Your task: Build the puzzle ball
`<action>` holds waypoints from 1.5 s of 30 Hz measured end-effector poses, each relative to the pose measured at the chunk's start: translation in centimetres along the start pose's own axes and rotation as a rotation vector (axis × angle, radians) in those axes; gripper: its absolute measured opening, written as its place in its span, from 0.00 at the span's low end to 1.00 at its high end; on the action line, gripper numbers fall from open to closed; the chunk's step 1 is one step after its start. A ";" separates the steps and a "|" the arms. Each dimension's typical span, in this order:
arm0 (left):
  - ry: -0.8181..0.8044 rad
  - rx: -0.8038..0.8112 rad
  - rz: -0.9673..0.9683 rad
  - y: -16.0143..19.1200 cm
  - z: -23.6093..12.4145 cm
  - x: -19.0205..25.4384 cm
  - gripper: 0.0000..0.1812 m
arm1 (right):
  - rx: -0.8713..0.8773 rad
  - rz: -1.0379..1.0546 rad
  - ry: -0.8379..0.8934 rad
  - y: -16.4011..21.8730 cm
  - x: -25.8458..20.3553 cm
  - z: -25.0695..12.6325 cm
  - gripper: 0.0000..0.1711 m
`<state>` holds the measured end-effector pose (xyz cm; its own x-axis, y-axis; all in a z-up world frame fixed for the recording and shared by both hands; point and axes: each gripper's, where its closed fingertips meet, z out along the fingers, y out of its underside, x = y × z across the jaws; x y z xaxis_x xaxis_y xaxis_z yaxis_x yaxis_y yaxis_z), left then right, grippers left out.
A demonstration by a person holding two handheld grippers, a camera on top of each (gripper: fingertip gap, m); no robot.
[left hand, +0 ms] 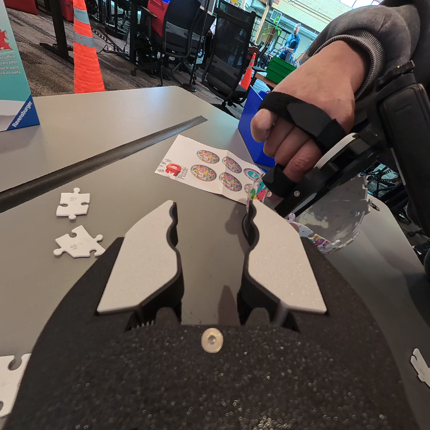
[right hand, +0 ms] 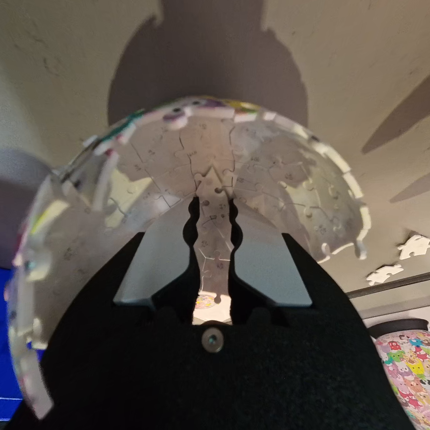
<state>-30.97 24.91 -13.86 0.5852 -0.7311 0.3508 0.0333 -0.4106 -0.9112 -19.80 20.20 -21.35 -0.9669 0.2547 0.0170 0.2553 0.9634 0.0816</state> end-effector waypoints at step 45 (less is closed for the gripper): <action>0.003 -0.006 0.002 0.1 0.0 0.1 0.32 | -0.012 -0.123 -0.104 -1.2 -1.5 -0.1 0.13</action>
<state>-30.90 24.81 -13.93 0.5825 -0.7338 0.3496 0.0270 -0.4124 -0.9106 -18.69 18.65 -21.41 -0.9850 0.1427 -0.0973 0.1342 0.9870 0.0886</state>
